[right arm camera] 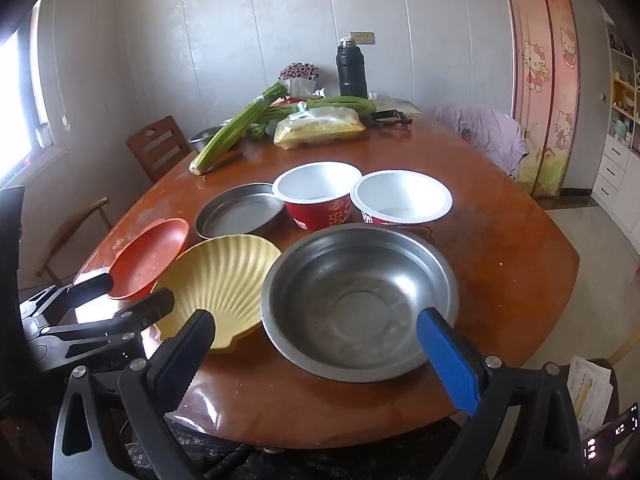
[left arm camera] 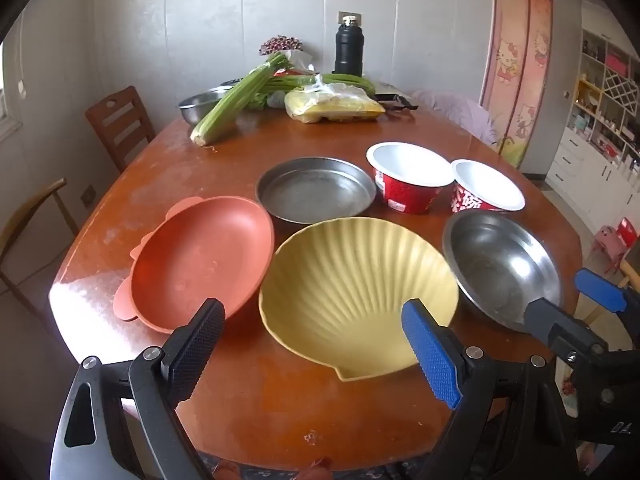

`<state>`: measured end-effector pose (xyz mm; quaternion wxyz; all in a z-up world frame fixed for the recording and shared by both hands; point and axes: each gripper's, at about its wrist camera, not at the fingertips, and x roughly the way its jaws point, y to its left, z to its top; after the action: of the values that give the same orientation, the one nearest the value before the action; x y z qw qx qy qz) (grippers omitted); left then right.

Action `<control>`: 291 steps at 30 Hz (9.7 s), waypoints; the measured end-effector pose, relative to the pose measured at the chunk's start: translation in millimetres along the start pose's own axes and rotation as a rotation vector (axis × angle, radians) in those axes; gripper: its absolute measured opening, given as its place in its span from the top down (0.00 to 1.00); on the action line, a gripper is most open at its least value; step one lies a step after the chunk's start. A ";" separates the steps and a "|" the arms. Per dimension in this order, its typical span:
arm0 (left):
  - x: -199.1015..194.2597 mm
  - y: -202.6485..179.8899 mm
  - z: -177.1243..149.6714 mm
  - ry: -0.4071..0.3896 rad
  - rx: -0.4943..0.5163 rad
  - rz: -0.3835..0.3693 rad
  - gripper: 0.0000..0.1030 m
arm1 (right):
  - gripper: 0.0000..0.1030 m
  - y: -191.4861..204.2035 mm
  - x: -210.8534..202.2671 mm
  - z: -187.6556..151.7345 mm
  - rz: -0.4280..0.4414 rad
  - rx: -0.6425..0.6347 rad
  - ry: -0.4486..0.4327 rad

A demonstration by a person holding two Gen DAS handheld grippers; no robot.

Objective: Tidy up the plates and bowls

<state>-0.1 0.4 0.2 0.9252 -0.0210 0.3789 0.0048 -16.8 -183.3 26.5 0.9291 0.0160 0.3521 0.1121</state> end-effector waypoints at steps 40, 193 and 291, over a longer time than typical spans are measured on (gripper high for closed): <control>-1.8 -3.4 -2.5 -0.006 0.023 -0.019 0.12 | 0.02 7.9 2.6 -5.5 -0.024 -0.058 0.000; 119.3 225.6 54.4 0.088 -0.342 0.082 0.61 | 0.51 203.0 190.9 78.1 0.291 -0.305 0.311; 91.3 35.5 30.3 0.161 -0.016 -0.092 0.52 | 0.35 32.8 66.3 2.7 0.104 0.045 0.247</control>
<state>85.3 36.5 -43.5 0.8907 -0.0461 0.4507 -0.0365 26.7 -136.7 -11.0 0.8710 0.0411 0.4650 0.1532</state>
